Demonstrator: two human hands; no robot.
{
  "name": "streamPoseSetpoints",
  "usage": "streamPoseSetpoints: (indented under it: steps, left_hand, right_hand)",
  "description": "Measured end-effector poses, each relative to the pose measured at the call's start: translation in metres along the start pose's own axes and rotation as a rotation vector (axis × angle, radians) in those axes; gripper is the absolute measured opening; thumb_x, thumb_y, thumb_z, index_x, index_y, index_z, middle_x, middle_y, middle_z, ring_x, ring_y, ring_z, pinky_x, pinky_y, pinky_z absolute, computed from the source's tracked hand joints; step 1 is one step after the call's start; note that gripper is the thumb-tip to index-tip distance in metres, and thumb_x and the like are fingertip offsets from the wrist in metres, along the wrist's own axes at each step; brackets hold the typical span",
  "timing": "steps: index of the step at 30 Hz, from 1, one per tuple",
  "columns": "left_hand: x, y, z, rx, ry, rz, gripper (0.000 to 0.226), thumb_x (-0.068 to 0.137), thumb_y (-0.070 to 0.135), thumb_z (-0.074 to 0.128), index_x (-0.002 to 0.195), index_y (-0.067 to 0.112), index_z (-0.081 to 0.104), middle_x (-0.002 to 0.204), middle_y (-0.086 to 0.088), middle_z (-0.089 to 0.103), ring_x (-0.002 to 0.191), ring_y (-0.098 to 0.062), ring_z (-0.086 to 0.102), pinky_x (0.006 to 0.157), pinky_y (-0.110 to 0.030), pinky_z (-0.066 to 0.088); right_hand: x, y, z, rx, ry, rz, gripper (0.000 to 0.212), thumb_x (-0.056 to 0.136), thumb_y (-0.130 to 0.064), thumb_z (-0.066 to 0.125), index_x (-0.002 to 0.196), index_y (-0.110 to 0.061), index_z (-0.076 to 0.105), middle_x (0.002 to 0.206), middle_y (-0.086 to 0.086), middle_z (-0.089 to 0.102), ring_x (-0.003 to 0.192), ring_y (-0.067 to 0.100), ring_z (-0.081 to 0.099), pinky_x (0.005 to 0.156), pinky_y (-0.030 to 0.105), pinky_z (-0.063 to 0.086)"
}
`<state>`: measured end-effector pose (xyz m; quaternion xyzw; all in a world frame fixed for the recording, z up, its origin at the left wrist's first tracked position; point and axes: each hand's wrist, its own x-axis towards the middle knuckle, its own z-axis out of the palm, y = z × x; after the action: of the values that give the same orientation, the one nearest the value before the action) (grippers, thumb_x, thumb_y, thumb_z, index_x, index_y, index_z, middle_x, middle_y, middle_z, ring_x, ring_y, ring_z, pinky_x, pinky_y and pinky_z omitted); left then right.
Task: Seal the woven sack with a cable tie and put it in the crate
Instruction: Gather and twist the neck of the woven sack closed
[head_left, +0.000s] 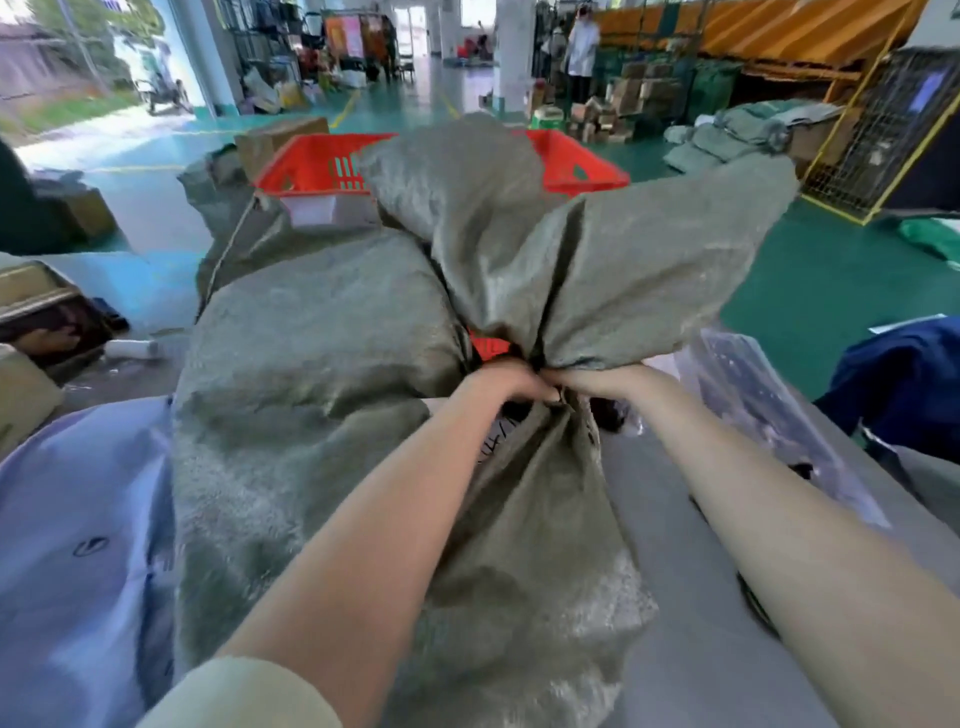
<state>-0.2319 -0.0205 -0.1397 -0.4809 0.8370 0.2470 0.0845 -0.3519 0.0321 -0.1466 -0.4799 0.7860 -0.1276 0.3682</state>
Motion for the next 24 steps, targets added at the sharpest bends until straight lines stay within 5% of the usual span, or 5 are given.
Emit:
streamPoseSetpoints:
  steps: [4, 8, 12, 17, 24]
  left_hand:
    - [0.006, -0.005, 0.018, -0.004, -0.021, -0.022, 0.048, 0.081, 0.035, 0.063, 0.12, 0.009, 0.06, 0.122, -0.012, 0.062, 0.103, -0.024, 0.06, 0.086, -0.029, 0.045]
    - [0.018, -0.027, 0.007, 0.032, -0.245, -0.132, 0.038, 0.079, 0.032, 0.057, 0.112, 0.012, 0.059, 0.126, -0.013, 0.061, 0.104, -0.025, 0.059, 0.099, -0.032, 0.046]
    - [0.001, -0.016, -0.004, 0.344, -0.34, -0.179, 0.042, 0.093, 0.034, 0.041, 0.126, 0.01, 0.049, 0.133, -0.009, 0.053, 0.122, -0.027, 0.049, 0.109, -0.036, 0.033]
    - [-0.01, 0.028, 0.016, 0.823, -0.165, -0.235, 0.056, 0.092, 0.039, 0.039, 0.141, 0.014, 0.036, 0.145, -0.01, 0.041, 0.138, -0.036, 0.031, 0.112, -0.061, 0.017]
    - [-0.003, 0.073, 0.019, 0.837, 0.091, -0.219, 0.098, 0.076, 0.06, 0.056, 0.149, 0.009, 0.015, 0.156, -0.026, 0.005, 0.143, -0.046, 0.011, 0.109, -0.071, 0.004]
  right_hand:
    - [-0.022, 0.025, 0.004, 0.22, -0.071, -0.021, 0.04, 0.086, -0.054, 0.054, 0.118, -0.031, 0.049, 0.109, -0.013, 0.054, 0.114, 0.011, 0.041, 0.081, 0.016, 0.04]
    - [-0.034, 0.048, 0.003, 0.637, -0.074, 0.052, 0.032, 0.088, -0.049, 0.049, 0.115, -0.032, 0.054, 0.13, 0.0, 0.05, 0.123, 0.021, 0.047, 0.109, 0.052, 0.029]
    - [-0.024, 0.051, 0.018, 1.025, 0.198, 0.034, 0.03, 0.089, -0.042, 0.055, 0.111, -0.021, 0.053, 0.108, 0.001, 0.059, 0.09, 0.022, 0.063, 0.069, 0.034, 0.05]
    - [0.008, 0.067, 0.029, 0.858, 0.406, 0.095, 0.027, 0.084, -0.016, 0.065, 0.104, -0.012, 0.047, 0.106, 0.016, 0.058, 0.073, 0.028, 0.061, 0.043, 0.024, 0.049]
    - [0.028, 0.109, 0.009, 0.464, 0.584, 0.151, 0.035, 0.08, -0.012, 0.057, 0.112, 0.002, 0.056, 0.117, 0.027, 0.062, 0.11, 0.041, 0.058, 0.095, 0.048, 0.049]
